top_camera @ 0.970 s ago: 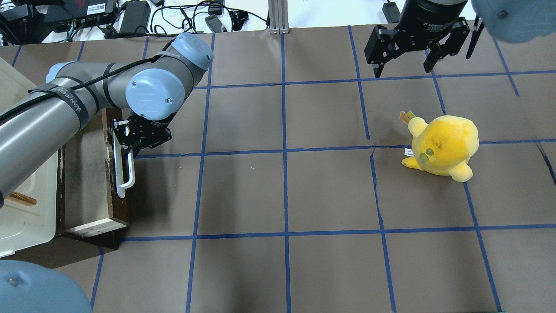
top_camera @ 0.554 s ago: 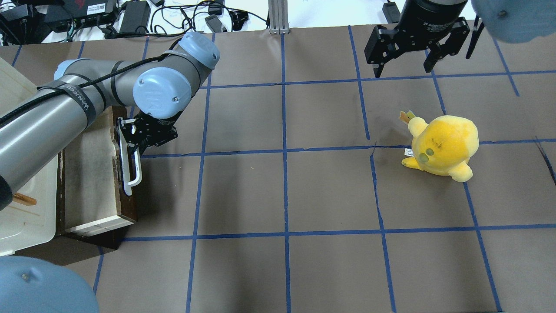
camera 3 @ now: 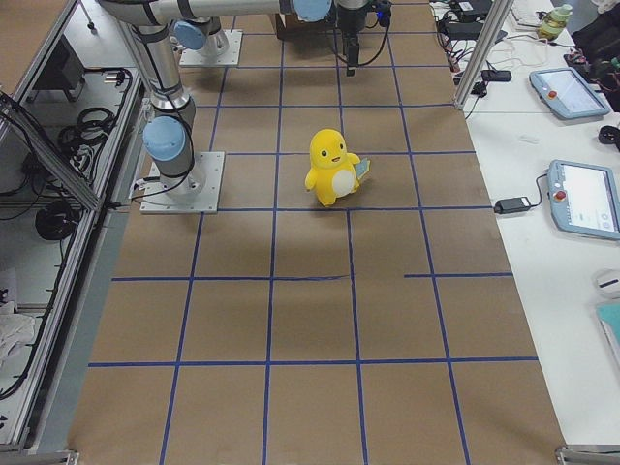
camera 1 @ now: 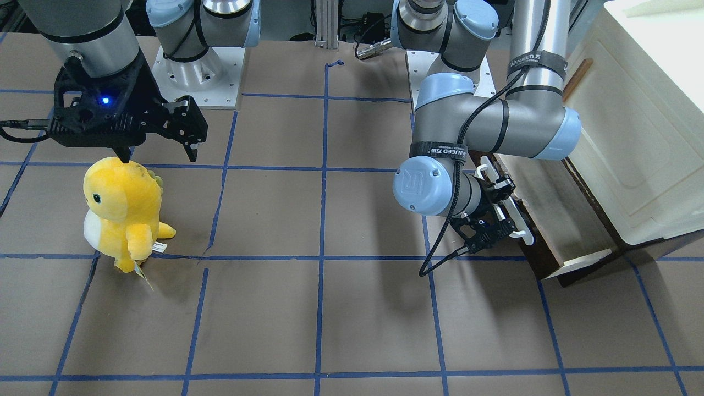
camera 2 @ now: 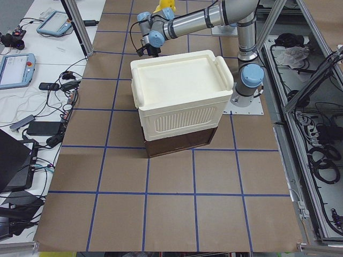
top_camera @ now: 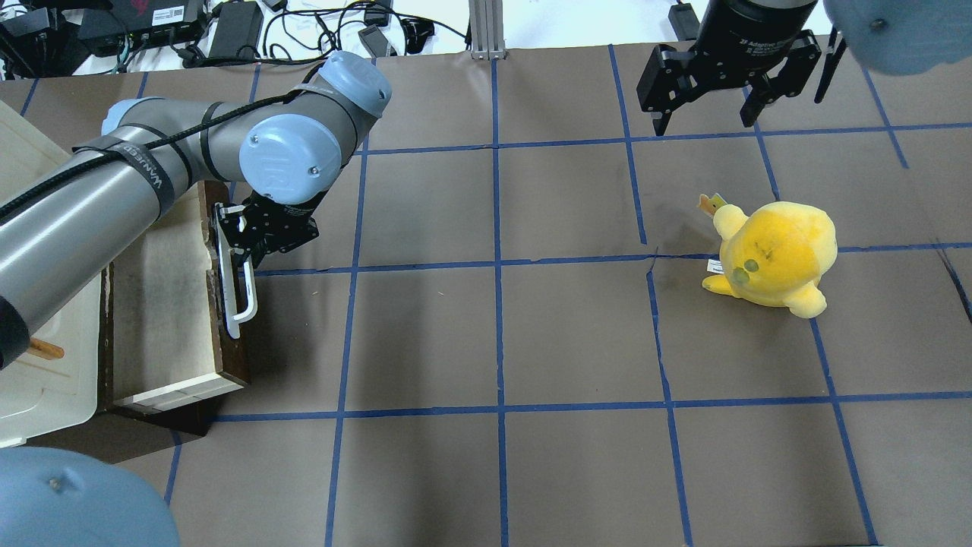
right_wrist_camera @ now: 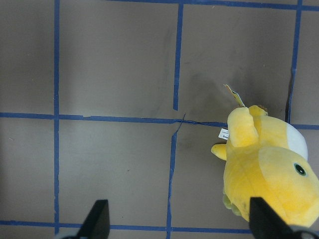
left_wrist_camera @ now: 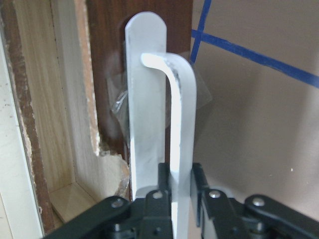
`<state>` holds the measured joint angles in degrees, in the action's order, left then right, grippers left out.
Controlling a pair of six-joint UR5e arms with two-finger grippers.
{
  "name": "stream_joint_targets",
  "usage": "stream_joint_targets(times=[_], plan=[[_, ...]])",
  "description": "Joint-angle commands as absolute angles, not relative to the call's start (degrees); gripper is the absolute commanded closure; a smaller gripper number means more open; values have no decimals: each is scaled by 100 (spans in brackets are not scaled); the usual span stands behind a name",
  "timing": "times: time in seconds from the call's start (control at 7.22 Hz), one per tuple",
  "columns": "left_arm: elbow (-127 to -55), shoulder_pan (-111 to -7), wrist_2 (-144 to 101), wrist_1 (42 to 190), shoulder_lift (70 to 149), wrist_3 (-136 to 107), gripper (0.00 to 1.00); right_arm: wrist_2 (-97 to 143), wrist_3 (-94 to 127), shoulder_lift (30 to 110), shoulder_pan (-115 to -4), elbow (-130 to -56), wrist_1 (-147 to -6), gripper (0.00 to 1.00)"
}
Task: Pull drawer sideways
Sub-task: 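Keep pulling the drawer open with the left gripper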
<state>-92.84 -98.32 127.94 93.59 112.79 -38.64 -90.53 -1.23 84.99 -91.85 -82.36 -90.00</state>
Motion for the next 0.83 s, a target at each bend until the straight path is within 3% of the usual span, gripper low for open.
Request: stream_joint_targets(times=[0.0, 0.42, 0.55, 0.69], plan=[[-9211, -9888, 12762, 9378, 11338, -3920, 86, -9061, -123, 8499, -9185, -8235, -9000, 0], [-9149, -10010, 12700, 9378, 11382, -3929, 83, -9053, -123, 8499, -9185, -8235, -9000, 0], [-9141, -10037, 12718, 9387, 11382, -3920, 74, -9061, -123, 8499, -9185, -8235, -9000, 0], [-9141, -10055, 12744, 9378, 11373, -3850, 52, -9053, -123, 8499, -9185, -8235, -9000, 0]])
